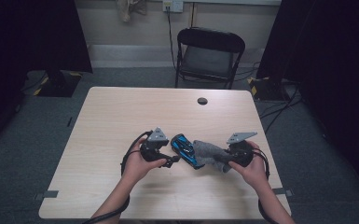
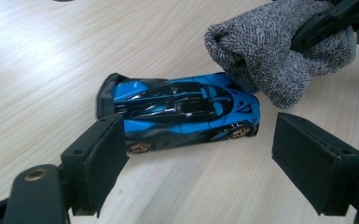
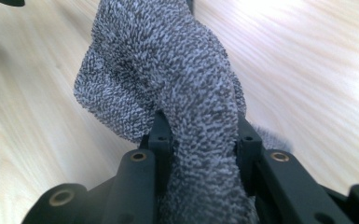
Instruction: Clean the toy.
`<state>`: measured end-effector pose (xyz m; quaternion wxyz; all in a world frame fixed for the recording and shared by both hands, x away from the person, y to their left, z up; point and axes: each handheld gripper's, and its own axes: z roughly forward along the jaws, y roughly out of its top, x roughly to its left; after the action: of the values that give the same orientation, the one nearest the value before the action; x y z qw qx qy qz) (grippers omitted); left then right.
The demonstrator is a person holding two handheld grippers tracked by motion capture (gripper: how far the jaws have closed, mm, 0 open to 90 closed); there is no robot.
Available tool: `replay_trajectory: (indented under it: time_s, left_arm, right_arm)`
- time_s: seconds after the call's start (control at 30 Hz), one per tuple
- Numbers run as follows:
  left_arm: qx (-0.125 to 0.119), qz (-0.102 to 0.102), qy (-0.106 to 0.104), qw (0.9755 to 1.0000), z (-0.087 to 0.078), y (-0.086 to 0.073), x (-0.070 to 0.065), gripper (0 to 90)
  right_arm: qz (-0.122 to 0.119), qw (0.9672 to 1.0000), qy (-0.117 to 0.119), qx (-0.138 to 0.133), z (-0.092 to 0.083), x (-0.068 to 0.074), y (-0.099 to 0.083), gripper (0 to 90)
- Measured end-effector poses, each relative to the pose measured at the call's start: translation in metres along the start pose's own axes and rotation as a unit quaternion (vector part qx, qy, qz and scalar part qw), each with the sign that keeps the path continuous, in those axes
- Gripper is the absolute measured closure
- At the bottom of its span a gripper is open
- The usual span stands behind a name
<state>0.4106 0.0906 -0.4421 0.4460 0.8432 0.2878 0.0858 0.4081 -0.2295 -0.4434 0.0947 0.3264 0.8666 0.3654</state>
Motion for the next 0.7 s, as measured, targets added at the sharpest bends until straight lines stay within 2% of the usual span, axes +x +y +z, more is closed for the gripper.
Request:
replay_trajectory:
  time_s: [0.1,0.27,0.33,0.43,0.53,0.6,0.7]
  left_arm:
    - [0.006,0.007,-0.004,1.0000,0.013,0.002,-0.003,17.6]
    - [0.013,0.016,-0.007,0.9998,0.035,0.009,-0.007,18.0]
    - [0.012,0.023,0.000,0.9997,0.042,0.011,-0.008,18.6]
    - [0.009,0.013,0.006,0.9998,0.054,0.013,-0.007,18.7]
    - [0.020,0.019,0.008,0.9996,0.067,0.012,-0.006,18.7]
    - [0.023,0.020,0.016,0.9994,0.071,0.012,-0.006,16.7]
    - [0.011,0.029,0.020,0.9993,0.071,0.014,-0.004,16.2]
  right_arm:
    - [0.016,0.9999,-0.003,-0.006,-0.002,-0.006,-0.010,67.8]
    - [0.030,0.9994,-0.018,0.002,-0.004,-0.012,-0.024,67.5]
    - [0.032,0.9993,-0.019,-0.002,-0.004,-0.014,-0.029,67.2]
    - [0.036,0.9991,-0.022,0.006,0.000,-0.015,-0.037,66.1]
    - [0.038,0.9990,-0.022,0.013,0.003,-0.016,-0.043,65.8]
    - [0.039,0.9988,-0.024,0.017,0.005,-0.017,-0.046,64.8]
    - [0.039,0.9990,-0.020,0.010,0.006,-0.017,-0.049,62.9]
